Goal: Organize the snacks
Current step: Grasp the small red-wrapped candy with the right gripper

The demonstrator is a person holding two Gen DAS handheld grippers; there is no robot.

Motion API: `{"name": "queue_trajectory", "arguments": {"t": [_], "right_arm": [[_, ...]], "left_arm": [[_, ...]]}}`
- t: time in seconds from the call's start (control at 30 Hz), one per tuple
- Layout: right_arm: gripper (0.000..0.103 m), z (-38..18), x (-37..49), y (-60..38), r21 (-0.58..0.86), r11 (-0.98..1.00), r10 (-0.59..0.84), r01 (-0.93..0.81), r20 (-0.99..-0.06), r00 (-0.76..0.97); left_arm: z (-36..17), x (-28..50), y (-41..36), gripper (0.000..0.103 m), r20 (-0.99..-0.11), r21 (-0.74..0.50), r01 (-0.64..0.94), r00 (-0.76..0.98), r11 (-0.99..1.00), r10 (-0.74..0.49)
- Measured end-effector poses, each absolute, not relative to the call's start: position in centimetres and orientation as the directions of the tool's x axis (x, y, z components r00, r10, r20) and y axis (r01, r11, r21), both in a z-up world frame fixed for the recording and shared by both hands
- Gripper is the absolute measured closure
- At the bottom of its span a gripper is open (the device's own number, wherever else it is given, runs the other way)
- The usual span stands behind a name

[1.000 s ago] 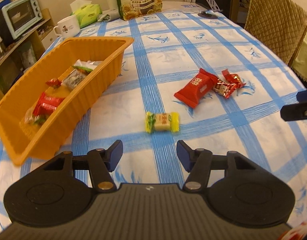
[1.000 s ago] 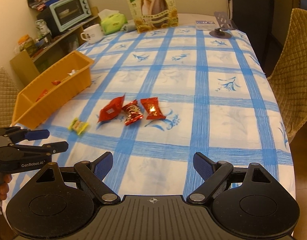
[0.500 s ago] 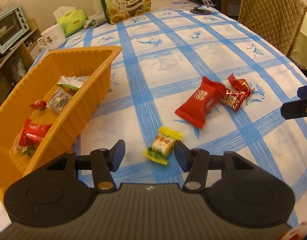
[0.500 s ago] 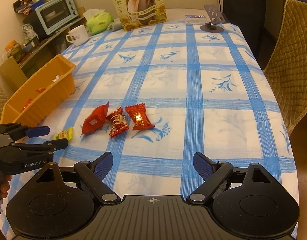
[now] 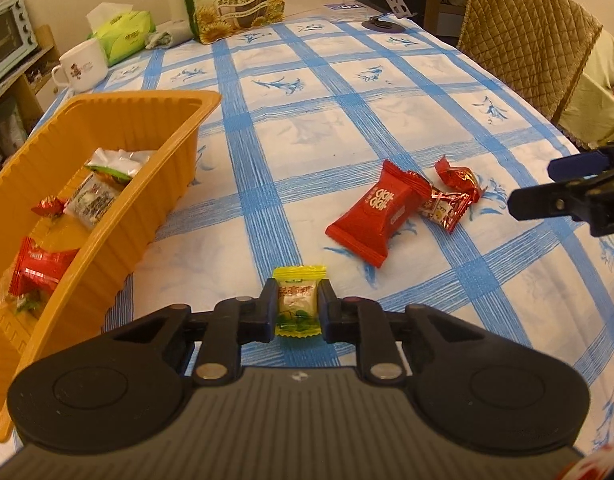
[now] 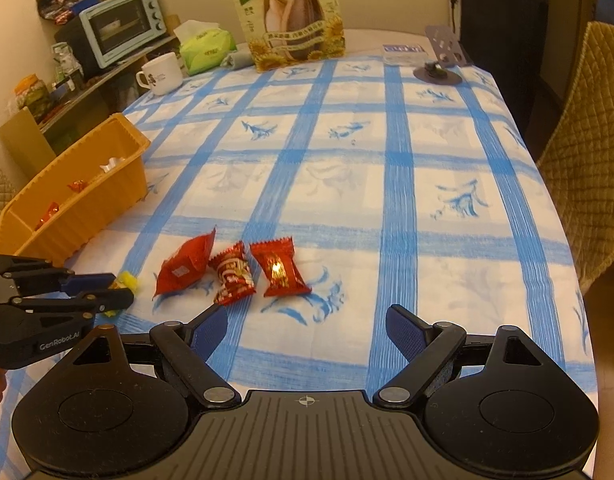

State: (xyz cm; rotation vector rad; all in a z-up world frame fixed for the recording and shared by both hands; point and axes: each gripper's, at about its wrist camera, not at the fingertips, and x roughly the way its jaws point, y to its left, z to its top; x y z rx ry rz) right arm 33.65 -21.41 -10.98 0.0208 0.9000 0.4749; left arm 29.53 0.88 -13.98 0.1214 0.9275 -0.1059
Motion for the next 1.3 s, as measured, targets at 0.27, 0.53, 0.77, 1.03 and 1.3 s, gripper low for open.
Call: {"name": "queue_trajectory", "arguments": {"t": [0.27, 0.53, 0.77, 1.03, 1.3], "right_arm": [[0.050, -11.7, 36.0, -20.0, 0.205, 0.851, 0.462, -0.484, -0.731, 0.503], [0.066, -13.2, 37.9, -18.8, 0.172, 0.826, 0.460, -0.537, -0.756, 0.466], [0.080, -13.8, 38.0, -18.2, 0.160, 0.813, 0.462, -0.560, -0.762, 0.452], [0.083, -12.8, 37.3, -18.7, 0.153, 0.812, 0.466, -0.563, -0.751, 0.468], [0.083, -9.9, 35.3, -19.5, 0.170, 0.802, 0.496, -0.572, -0.724, 0.480]], "left_arm": [[-13.0, 28.6, 2.2, 0.085, -0.798, 0.037, 0.088, 0.602, 0.995, -0.024], [-12.3, 27.5, 3.0, 0.085, -0.797, 0.028, 0.049, 0.604, 0.998, -0.008], [-11.9, 26.8, 2.9, 0.085, -0.796, 0.027, 0.036, 0.605, 0.999, 0.000], [-11.1, 25.9, 2.4, 0.085, -0.784, 0.029, 0.037, 0.620, 0.999, 0.000], [-9.2, 24.2, 1.9, 0.085, -0.763, 0.018, 0.039, 0.646, 0.999, -0.011]]}}
